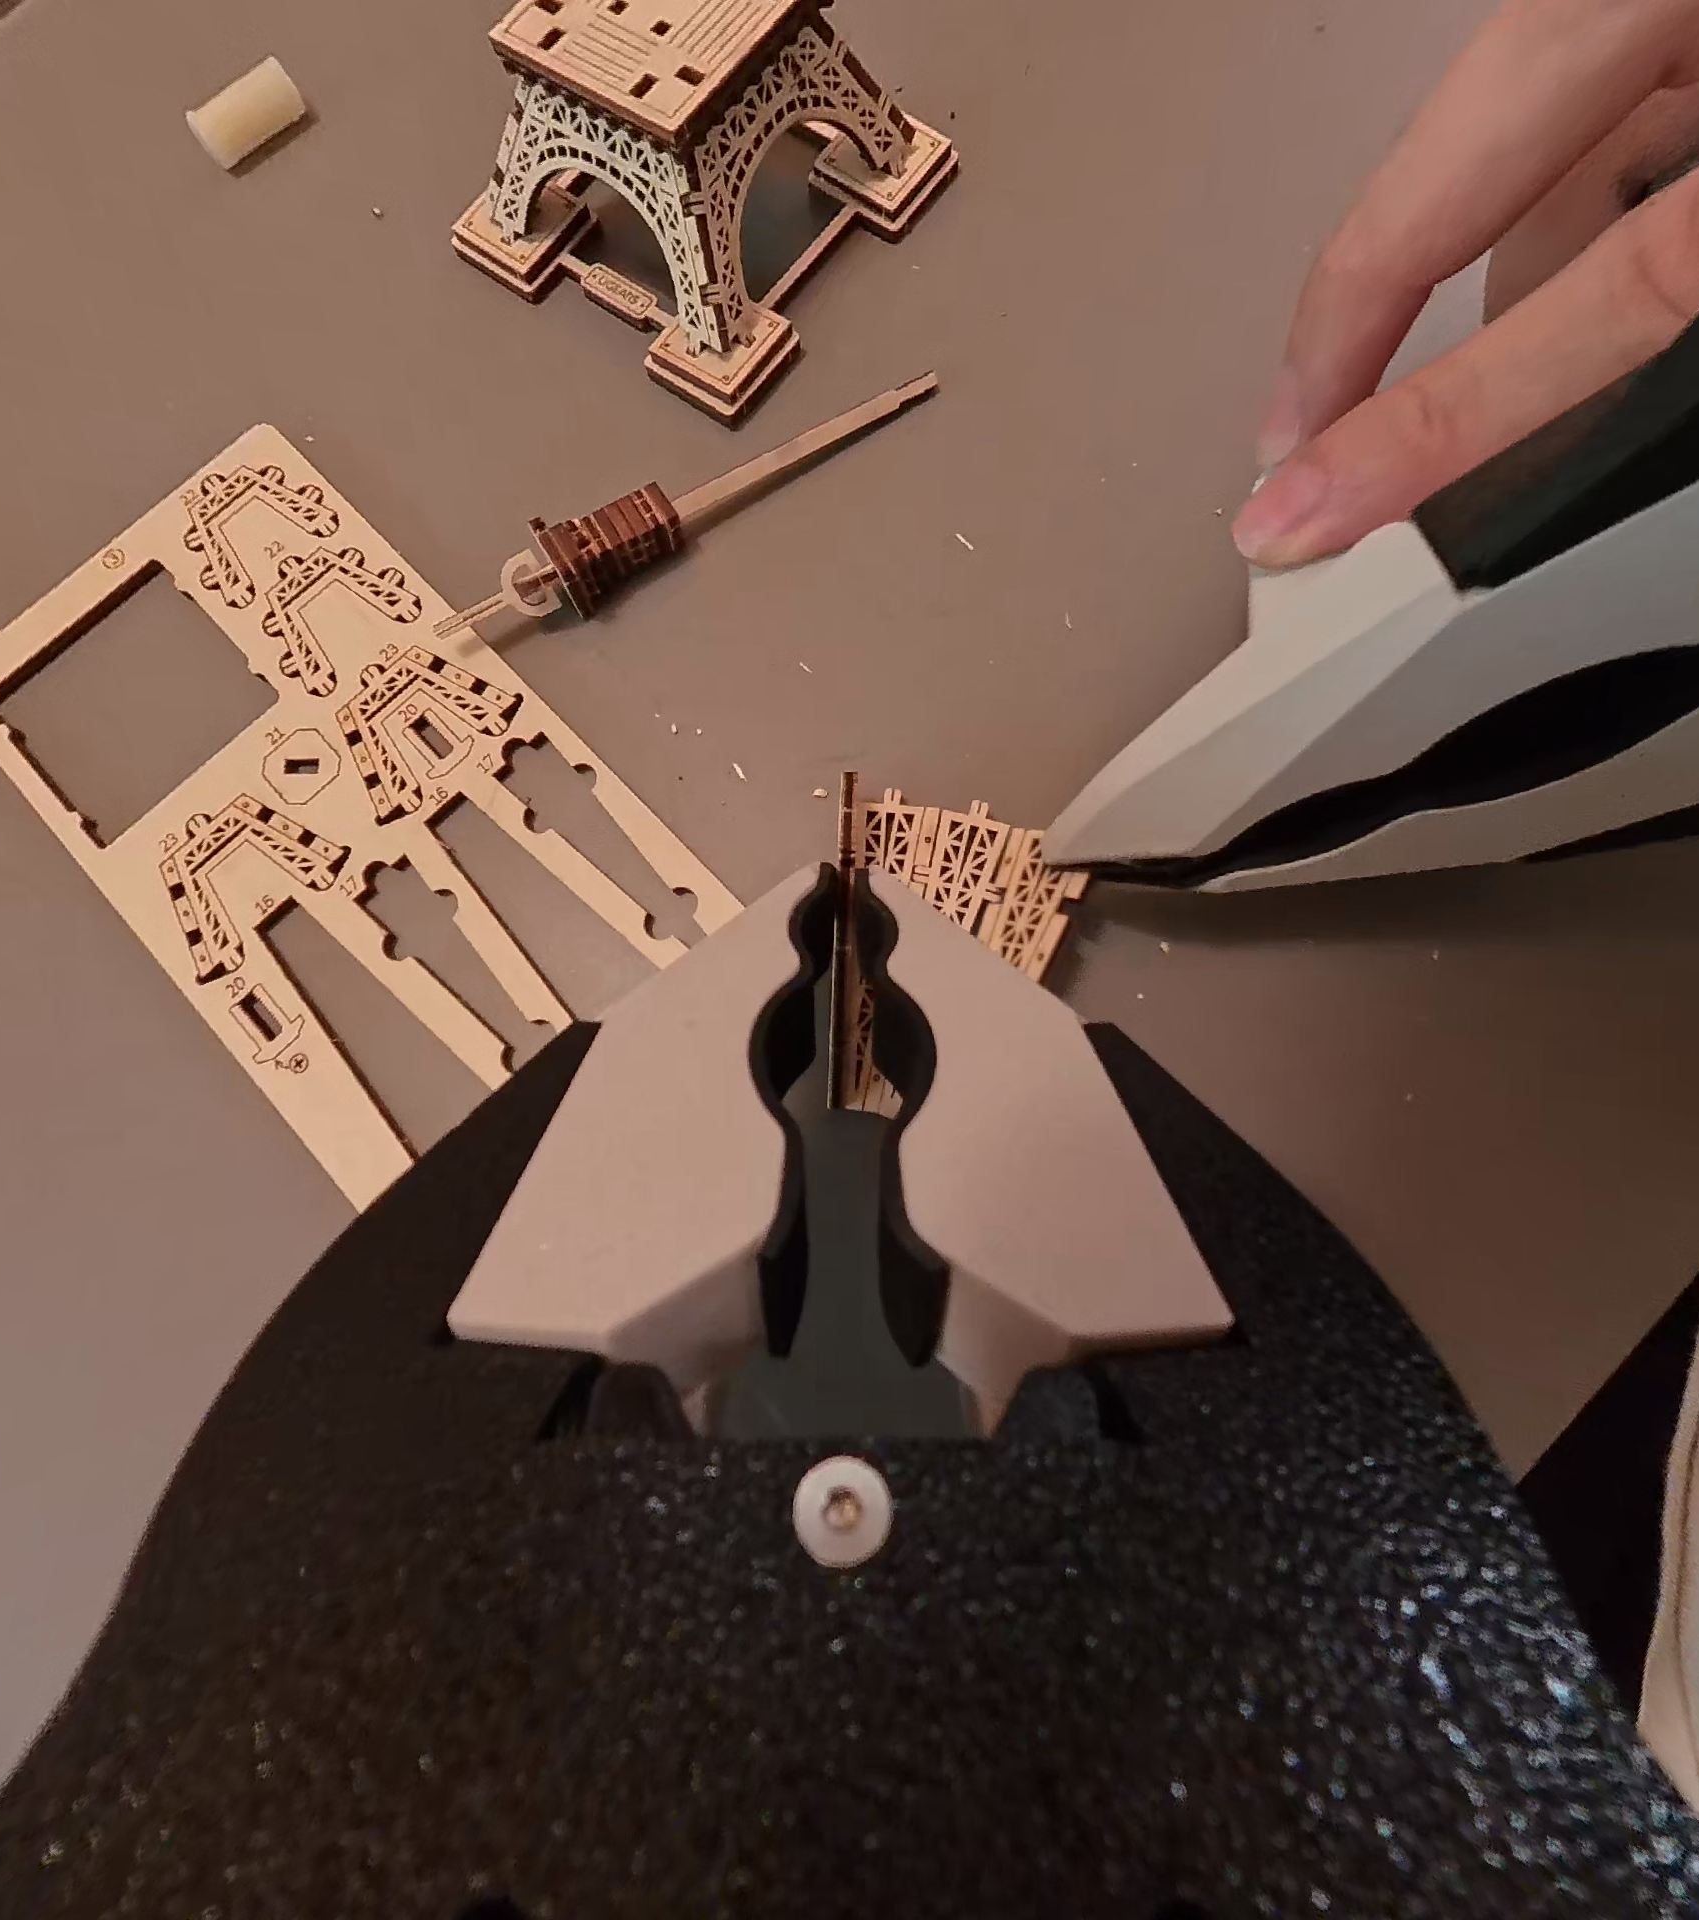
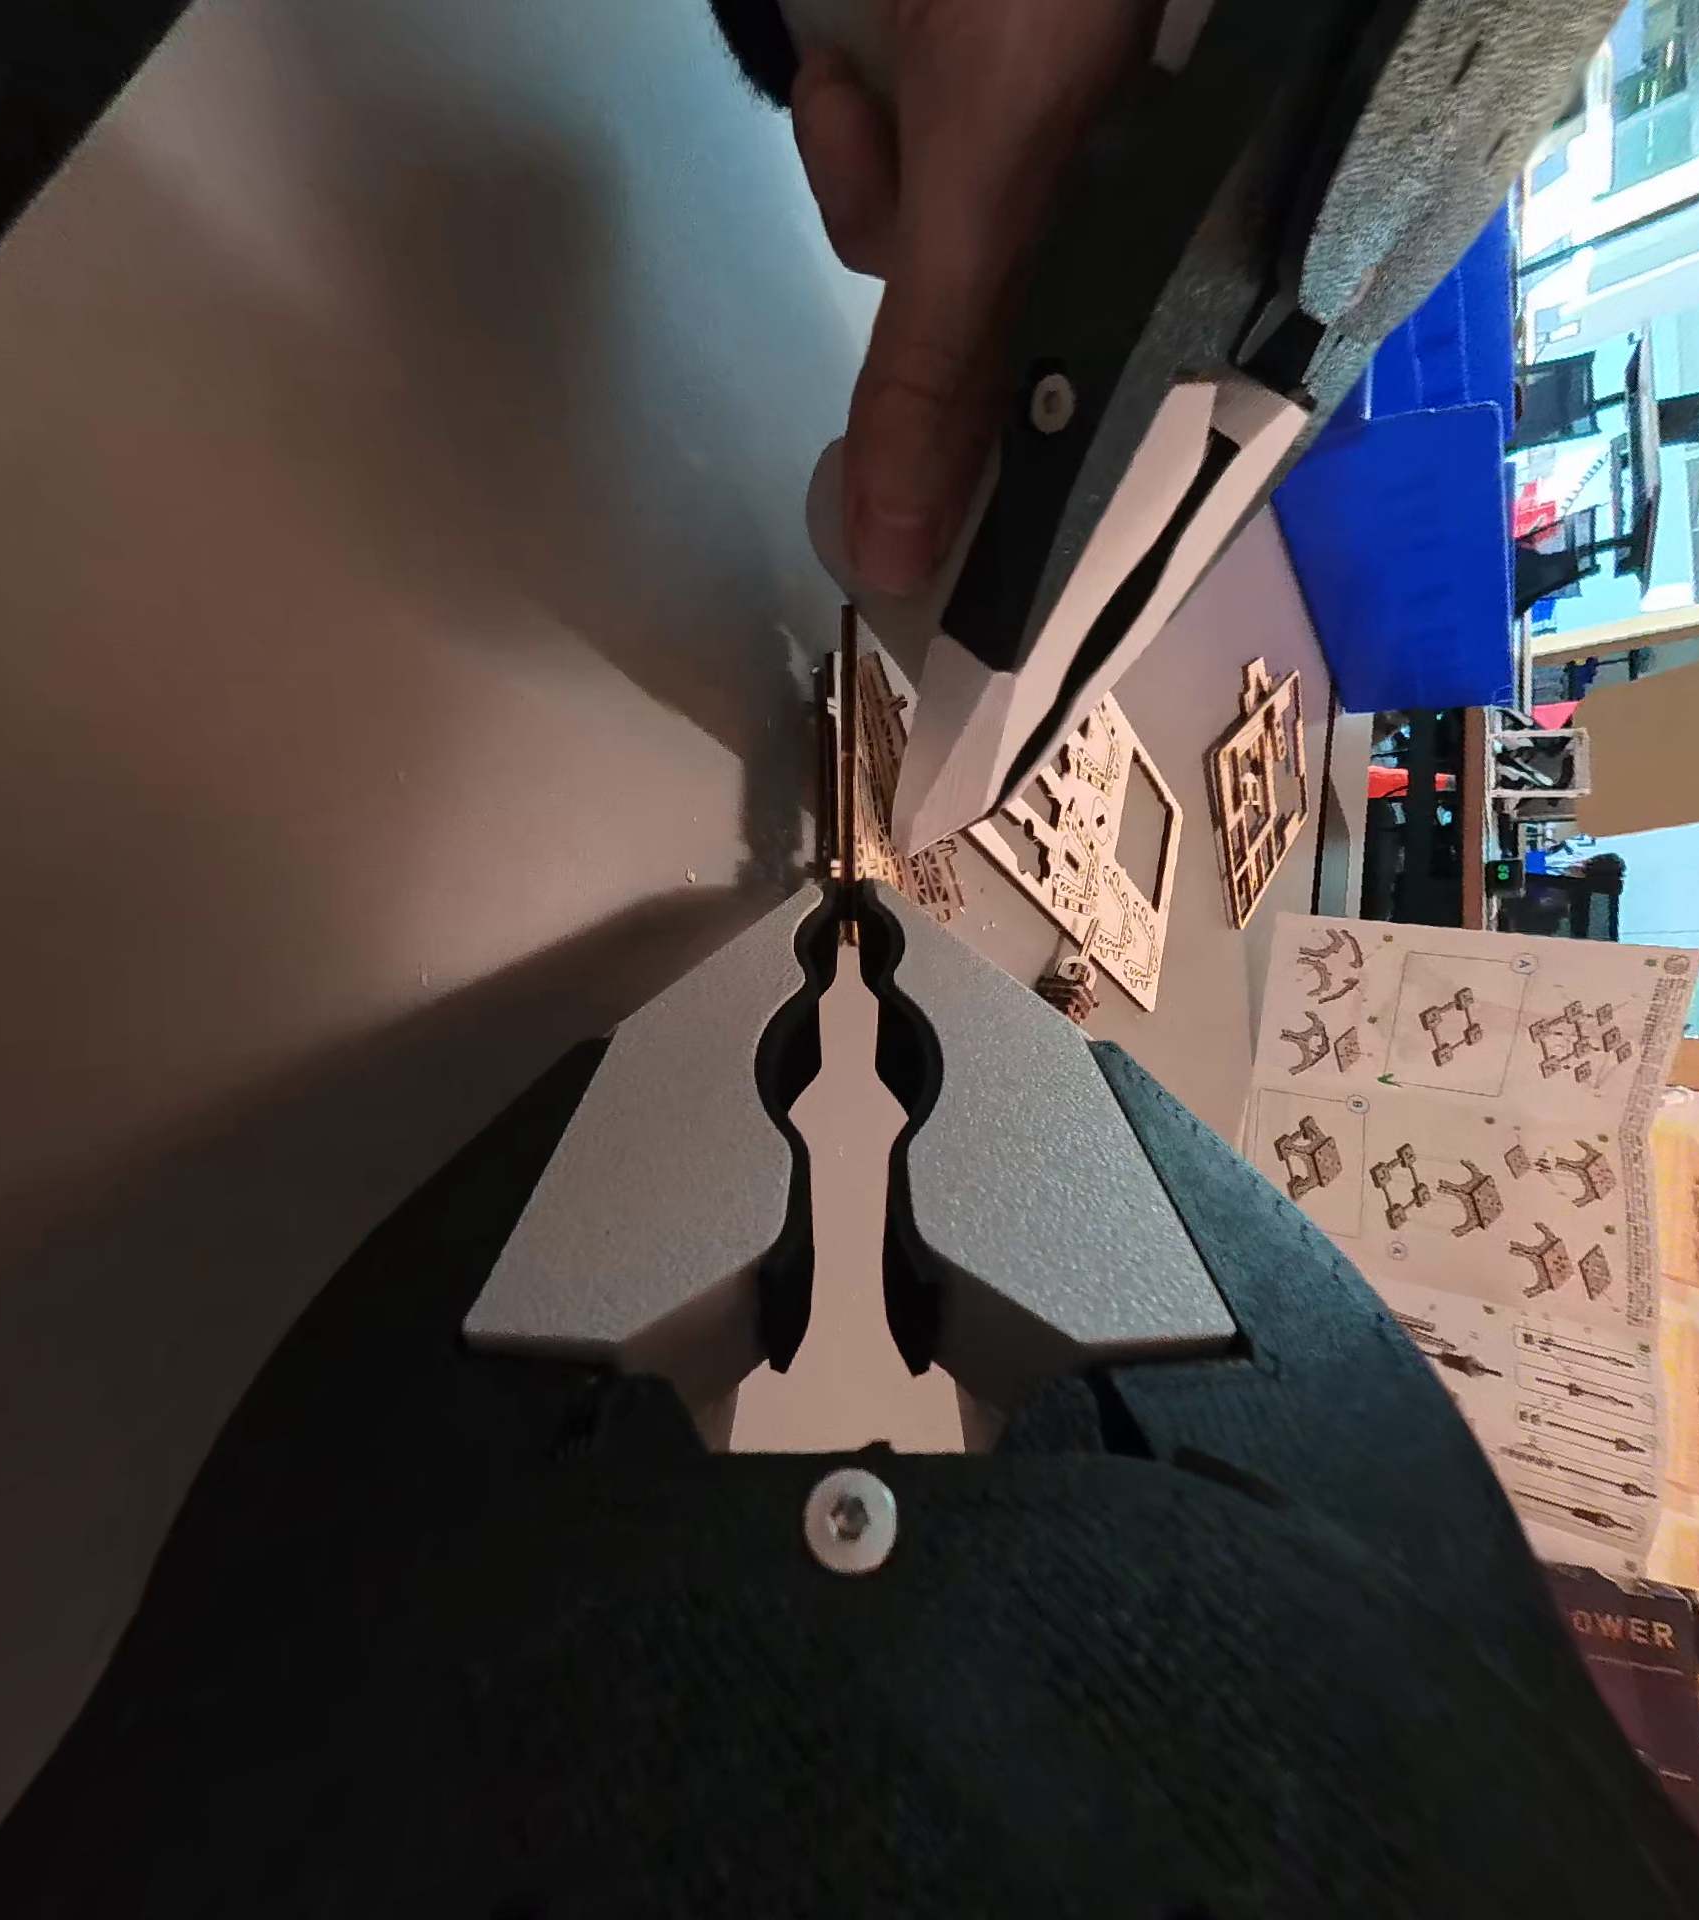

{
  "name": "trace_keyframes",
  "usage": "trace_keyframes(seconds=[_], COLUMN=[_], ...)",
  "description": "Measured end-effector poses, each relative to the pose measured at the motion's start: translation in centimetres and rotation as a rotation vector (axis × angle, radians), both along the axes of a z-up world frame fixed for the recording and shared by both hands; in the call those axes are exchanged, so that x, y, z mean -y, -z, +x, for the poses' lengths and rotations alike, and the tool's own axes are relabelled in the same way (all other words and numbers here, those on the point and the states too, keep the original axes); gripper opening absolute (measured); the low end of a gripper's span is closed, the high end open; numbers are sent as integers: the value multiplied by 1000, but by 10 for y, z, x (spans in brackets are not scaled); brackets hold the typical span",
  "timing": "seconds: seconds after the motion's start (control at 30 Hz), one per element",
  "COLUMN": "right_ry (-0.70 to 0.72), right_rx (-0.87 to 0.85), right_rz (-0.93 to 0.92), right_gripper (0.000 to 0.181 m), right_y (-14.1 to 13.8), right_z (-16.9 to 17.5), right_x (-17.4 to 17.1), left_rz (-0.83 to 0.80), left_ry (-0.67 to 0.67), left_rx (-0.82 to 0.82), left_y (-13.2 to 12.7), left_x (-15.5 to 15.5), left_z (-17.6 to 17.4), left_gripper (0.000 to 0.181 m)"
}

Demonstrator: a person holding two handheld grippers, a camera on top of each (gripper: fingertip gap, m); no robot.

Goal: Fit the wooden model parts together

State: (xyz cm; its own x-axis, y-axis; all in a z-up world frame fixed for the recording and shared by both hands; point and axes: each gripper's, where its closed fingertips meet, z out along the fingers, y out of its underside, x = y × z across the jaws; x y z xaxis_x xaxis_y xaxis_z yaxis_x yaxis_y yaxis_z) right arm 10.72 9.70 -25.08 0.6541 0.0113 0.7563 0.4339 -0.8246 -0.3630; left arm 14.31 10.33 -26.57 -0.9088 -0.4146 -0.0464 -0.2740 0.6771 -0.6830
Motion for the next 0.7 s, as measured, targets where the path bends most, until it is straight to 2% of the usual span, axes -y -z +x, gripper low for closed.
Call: trace_keyframes(seconds=[0.7], right_ry=[-22], right_rx=[49], right_rz=[-100], right_gripper=[1], right_y=[7], right_z=[0], right_x=[5], left_rz=[-8], left_ry=[13], left_rx=[-42], left_y=[1], left_x=[3], left_z=[-7], left_gripper=[6])
